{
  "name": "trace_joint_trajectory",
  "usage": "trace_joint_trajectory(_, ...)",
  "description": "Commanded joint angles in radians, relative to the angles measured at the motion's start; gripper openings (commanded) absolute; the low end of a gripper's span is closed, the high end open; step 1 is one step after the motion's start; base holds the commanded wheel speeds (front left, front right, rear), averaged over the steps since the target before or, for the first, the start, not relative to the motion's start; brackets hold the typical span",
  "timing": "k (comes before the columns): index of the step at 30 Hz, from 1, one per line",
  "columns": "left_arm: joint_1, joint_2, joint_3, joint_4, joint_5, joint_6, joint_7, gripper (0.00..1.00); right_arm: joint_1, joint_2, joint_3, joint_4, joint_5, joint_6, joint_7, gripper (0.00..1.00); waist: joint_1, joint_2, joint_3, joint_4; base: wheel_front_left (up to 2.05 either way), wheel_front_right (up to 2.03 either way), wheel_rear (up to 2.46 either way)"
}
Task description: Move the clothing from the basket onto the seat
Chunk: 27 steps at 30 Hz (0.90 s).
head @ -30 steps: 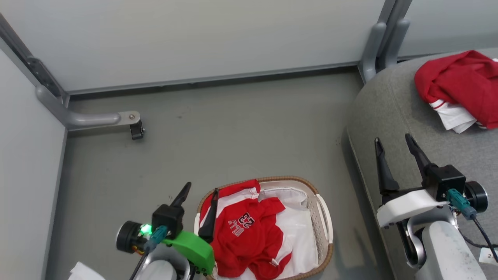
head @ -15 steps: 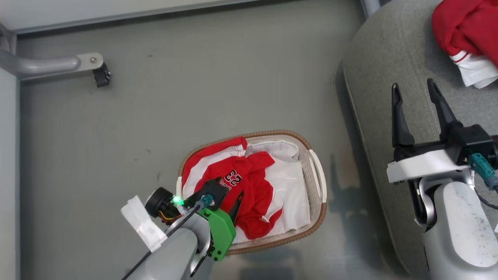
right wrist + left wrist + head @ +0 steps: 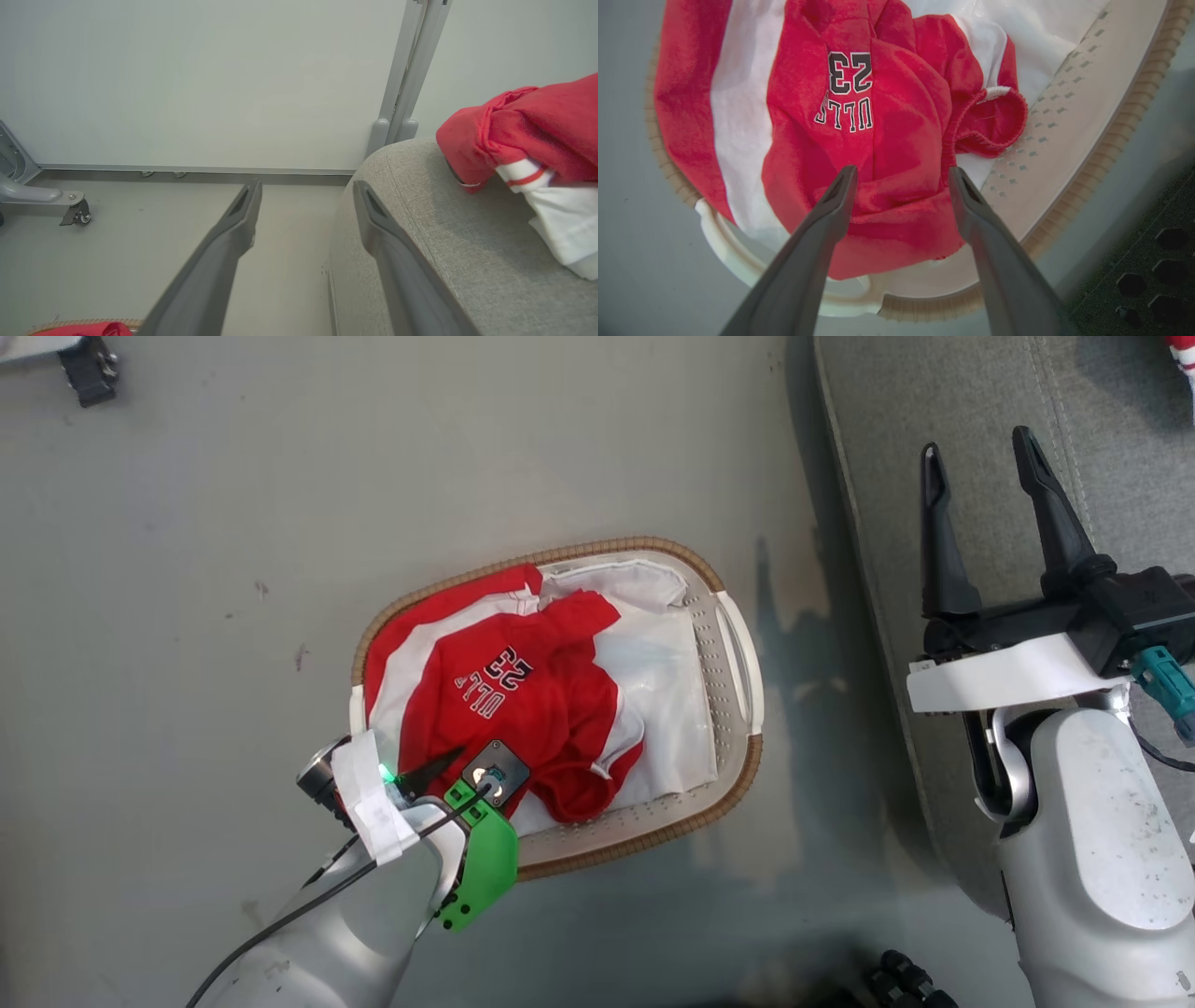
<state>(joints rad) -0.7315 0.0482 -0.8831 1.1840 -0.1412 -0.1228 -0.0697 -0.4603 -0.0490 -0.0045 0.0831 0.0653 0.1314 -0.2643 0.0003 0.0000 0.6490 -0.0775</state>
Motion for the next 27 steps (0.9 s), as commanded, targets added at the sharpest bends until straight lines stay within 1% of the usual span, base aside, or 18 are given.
trace_joint_trajectory(1, -0.028, 0.007, -0.008, 0.014, 0.01, 0.005, 0.004, 1.0, -0.012, -0.003, 0.005, -0.004, 0.008, -0.001, 0.0, 1.0, -0.0003, 0.0, 0.076, -0.045, 0.0, 0.0, 0.0)
trace_joint_trajectory(6, -0.061, 0.014, -0.029, 0.059, 0.023, 0.01, 0.024, 1.0, -0.028, -0.003, 0.021, -0.006, 0.023, -0.001, 0.0, 1.0, -0.0003, 0.0, 0.105, -0.06, 0.0, 0.0, 0.0)
trace_joint_trajectory(13, -0.084, 0.017, -0.035, 0.084, 0.009, 0.012, 0.068, 1.0, -0.045, -0.003, 0.035, -0.008, 0.034, -0.001, 0.0, 1.0, -0.0003, 0.0, 0.13, -0.076, 0.0, 0.0, 0.0)
trace_joint_trajectory(14, -0.084, 0.016, -0.035, 0.087, 0.007, 0.013, 0.078, 0.84, -0.046, -0.003, 0.036, -0.008, 0.035, -0.001, 0.0, 1.0, -0.0003, 0.0, 0.132, -0.078, 0.0, 0.0, 0.0)
trace_joint_trajectory(15, -0.084, 0.016, -0.036, 0.089, 0.006, 0.014, 0.086, 0.66, -0.045, -0.003, 0.036, -0.008, 0.036, -0.001, 0.0, 1.0, -0.0003, 0.0, 0.132, -0.079, 0.0, 0.0, 0.0)
trace_joint_trajectory(16, -0.085, 0.015, -0.035, 0.091, 0.0, 0.015, 0.096, 0.4, -0.045, -0.003, 0.036, -0.007, 0.038, -0.001, 0.0, 1.0, -0.0003, 0.0, 0.133, -0.08, 0.0, 0.0, 0.0)
trace_joint_trajectory(17, -0.086, 0.015, -0.033, 0.094, -0.007, 0.016, 0.113, 0.0, -0.048, -0.003, 0.037, -0.005, 0.041, -0.001, 0.0, 1.0, -0.0003, 0.0, 0.134, -0.081, 0.0, 0.0, 0.0)
trace_joint_trajectory(21, -0.079, 0.017, -0.033, 0.098, -0.015, 0.018, 0.135, 0.0, -0.049, -0.003, 0.038, -0.002, 0.045, -0.001, 0.0, 1.0, -0.0003, 0.0, 0.132, -0.083, 0.0, 0.0, 0.0)
trace_joint_trajectory(27, -0.072, 0.016, -0.043, 0.094, -0.018, 0.021, 0.082, 0.0, -0.035, -0.003, 0.031, 0.013, 0.045, -0.001, 0.0, 1.0, -0.0003, 0.0, 0.103, -0.076, 0.0, 0.0, 0.0)
